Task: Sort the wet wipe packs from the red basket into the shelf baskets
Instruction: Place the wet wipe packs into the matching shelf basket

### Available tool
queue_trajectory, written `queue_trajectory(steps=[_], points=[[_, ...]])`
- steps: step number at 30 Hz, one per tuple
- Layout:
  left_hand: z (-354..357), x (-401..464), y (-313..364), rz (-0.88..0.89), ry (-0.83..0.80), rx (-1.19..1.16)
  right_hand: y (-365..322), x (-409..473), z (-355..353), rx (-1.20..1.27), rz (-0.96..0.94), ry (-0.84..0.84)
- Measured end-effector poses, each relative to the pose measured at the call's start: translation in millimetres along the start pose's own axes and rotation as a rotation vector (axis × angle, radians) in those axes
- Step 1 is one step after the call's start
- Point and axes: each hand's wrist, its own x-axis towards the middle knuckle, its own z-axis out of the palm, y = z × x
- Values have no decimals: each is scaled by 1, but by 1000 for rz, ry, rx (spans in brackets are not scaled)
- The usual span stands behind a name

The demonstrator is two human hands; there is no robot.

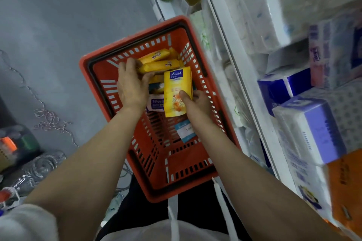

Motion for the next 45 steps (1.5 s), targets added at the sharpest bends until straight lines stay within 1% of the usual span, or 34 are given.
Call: queue_trajectory(steps=[4, 7, 9, 11, 13, 17, 22, 24, 26, 29, 31, 32, 34, 36, 39, 41, 45], points=[[-5, -6, -5, -13, -41, 36, -1, -3, -2, 8, 9, -87], [-12, -23, -4, -45, 5, -19, -5, -8, -5, -6, 5, -136], [-19, -40, 0, -33, 41, -51, -11, -14, -6, 16, 12, -147], [-26, -59, 5, 39, 47, -67, -18, -21, -6, 23, -8, -160], [-31, -80, 12, 89, 20, -42, -28, -32, -6, 23, -28, -178], [-47, -120, 21, 202, -15, 41, -44, -59, -6, 139, -29, -182], [-71, -150, 20, 418, -49, 136, -44, -101, -13, 249, -158, -242], [-80, -159, 18, 524, -104, 129, -39, -117, -16, 283, -202, -173], [-92, -165, 21, 562, -119, 100, -36, -133, -21, 314, -254, -103], [-112, -172, 27, 408, -98, -4, -22, -161, -31, 339, -319, -51], [-123, -178, 30, 364, -131, -52, -9, -186, -35, 348, -313, -2], [-129, -184, 34, 348, -194, -91, -2, -199, -37, 350, -310, 30], [-137, -196, 43, 298, -379, -199, 10, -226, -44, 390, -329, 115], [-140, -211, 53, 258, -521, -269, 20, -251, -57, 474, -361, 195], [-140, -240, 73, 181, -653, -456, 39, -288, -93, 589, -421, 303], [-140, -268, 92, 168, -741, -573, 58, -311, -126, 631, -466, 413], [-134, -338, 135, 255, -847, -669, 97, -367, -198, 676, -589, 627]])
